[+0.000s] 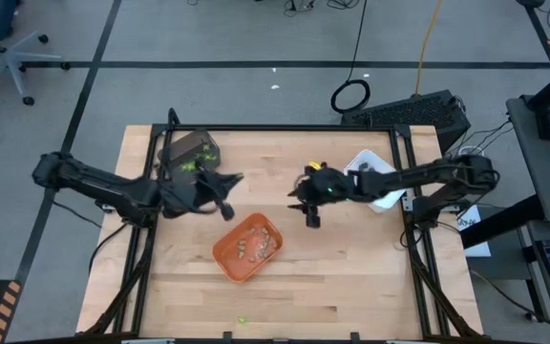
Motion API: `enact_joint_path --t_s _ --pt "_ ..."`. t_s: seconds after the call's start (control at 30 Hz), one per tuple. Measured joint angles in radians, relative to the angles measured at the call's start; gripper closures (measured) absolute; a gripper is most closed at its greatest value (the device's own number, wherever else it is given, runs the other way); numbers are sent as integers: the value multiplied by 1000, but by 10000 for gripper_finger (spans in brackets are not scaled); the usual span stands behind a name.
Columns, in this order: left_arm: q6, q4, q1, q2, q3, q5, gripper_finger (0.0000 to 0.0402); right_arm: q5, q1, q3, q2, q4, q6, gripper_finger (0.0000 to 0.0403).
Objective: Sort Halloween decoration
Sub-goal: Put the green spider toy into the black bin
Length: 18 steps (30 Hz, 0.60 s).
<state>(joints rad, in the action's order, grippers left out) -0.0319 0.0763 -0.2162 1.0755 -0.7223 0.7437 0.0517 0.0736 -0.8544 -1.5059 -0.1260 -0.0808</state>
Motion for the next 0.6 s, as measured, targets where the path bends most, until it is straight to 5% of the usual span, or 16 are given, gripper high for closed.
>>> enact_joint_path --t_s 0.27,0.6 --pt "-318 0 13 -98 1 4 397 -33 -147 237 15 -456 61 246" --pt "-381 24 13 -97 2 -6 398 -81 -293 251 15 -461 -11 246"
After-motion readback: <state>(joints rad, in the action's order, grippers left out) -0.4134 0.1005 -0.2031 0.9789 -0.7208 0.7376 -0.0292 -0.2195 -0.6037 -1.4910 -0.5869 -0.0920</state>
